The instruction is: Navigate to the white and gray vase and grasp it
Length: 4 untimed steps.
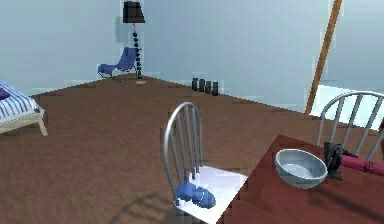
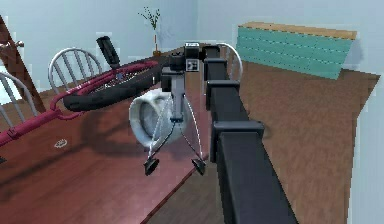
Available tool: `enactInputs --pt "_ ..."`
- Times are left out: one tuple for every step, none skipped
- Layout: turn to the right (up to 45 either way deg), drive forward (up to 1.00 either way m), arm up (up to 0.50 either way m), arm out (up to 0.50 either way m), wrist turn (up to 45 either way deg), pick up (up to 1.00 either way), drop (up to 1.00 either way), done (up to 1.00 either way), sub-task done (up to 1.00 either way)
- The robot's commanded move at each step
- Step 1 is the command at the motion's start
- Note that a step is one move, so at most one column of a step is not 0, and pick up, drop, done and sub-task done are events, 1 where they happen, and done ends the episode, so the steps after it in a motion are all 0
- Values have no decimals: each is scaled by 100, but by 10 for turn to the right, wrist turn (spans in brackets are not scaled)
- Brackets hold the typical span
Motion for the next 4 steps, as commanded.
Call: enactInputs --pt "0 0 0 0 450 0 0 0 0" --pt "0 0 0 0 450 0 0 0 0" --pt "0 0 0 0 450 0 0 0 0" --pt "0 0 0 0 150 0 0 0 0"
